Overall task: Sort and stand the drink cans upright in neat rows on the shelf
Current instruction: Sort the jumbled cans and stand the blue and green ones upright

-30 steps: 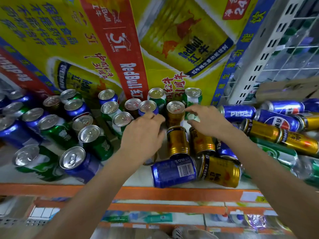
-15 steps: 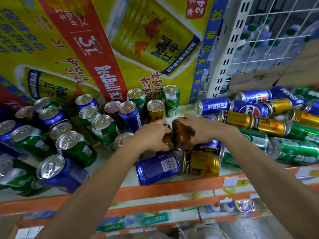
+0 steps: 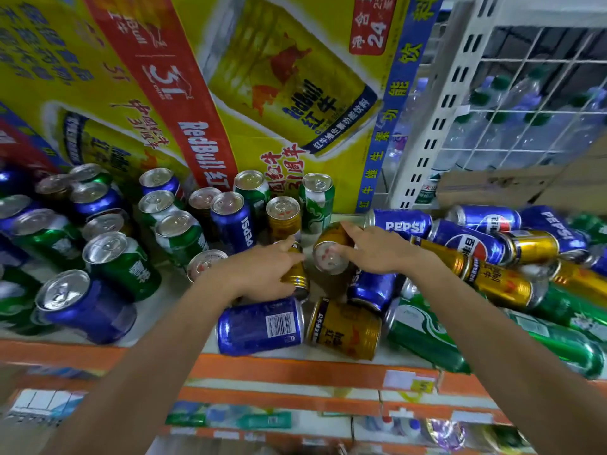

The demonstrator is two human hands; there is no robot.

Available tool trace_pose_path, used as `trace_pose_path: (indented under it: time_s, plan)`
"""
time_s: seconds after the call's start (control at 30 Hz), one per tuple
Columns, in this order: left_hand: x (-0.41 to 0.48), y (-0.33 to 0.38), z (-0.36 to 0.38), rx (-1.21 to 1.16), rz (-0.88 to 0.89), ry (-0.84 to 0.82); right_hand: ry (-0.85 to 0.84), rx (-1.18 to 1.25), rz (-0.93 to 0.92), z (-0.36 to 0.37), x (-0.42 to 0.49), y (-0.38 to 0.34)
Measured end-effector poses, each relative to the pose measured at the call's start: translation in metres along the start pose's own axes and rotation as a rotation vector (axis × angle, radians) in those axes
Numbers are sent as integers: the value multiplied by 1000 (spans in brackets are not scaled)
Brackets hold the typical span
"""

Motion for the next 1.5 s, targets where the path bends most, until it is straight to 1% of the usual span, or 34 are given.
trace_pose_path:
  time_s: [0.13,0.2,0.4,0.47,0.6,0.7,0.8,0.83,0.9,0.93,1.0,1.07,1.1,1.17,1.2,1.3,1.37,1.43,1.5]
  plan:
    - [3,-5,4,-47,-100,25,-4,265,68,-9,5,15]
    - [3,-6,3,-83,-155,66,10,339,108,-8,8,21]
    - [-1,-18,-10,-376,-280,325,150,377,86,-3,23,26]
    - [2,-18,-7,-340,-339,367,191,359,92,1,27,31]
    - [9,-12,-8,-176,-440,402,309,350,67,0,22,31]
    - [8,-6,-13,7,-493,406,464,209,-73,-11,6,16]
    - [2,3,-19,88,-516,419,523,180,-226,-20,-24,-8]
    - [-2,5,-23,105,-517,462,533,193,-272,-23,-36,-17]
    - [-15,7,-30,51,-486,639,502,229,-345,-25,-59,-33]
    - [-23,10,-33,-5,-439,729,431,226,-367,-21,-67,-40]
    - [-39,15,-33,-87,-317,847,209,112,-358,-2,-72,-48]
    - [-51,20,-25,-121,-228,836,51,-95,-328,24,-71,-50]
    - [-55,22,-19,-118,-194,802,20,-191,-321,34,-70,-51]
    - [-58,23,1,-125,-151,675,37,-303,-323,46,-67,-56]
    - [-58,23,11,-140,-140,615,62,-313,-321,48,-66,-59]
    - [-58,24,31,-115,-75,591,98,-334,-312,49,-65,-63]
    - [-58,24,41,-73,-53,527,90,-361,-294,53,-65,-64]
    - [-53,18,51,-66,-88,470,74,-362,-270,57,-65,-65]
    - [-50,19,55,2,-85,422,81,-335,-254,57,-66,-65]
Point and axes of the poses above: each hand's wrist, its own x-axis towards the middle knuckle, its own z-axis out of the palm, y = z × x, the point moved 6 cm from there along x, towards the middle knuckle, and after that the axes turned 10 degrees about x, right-handed, at the moved point
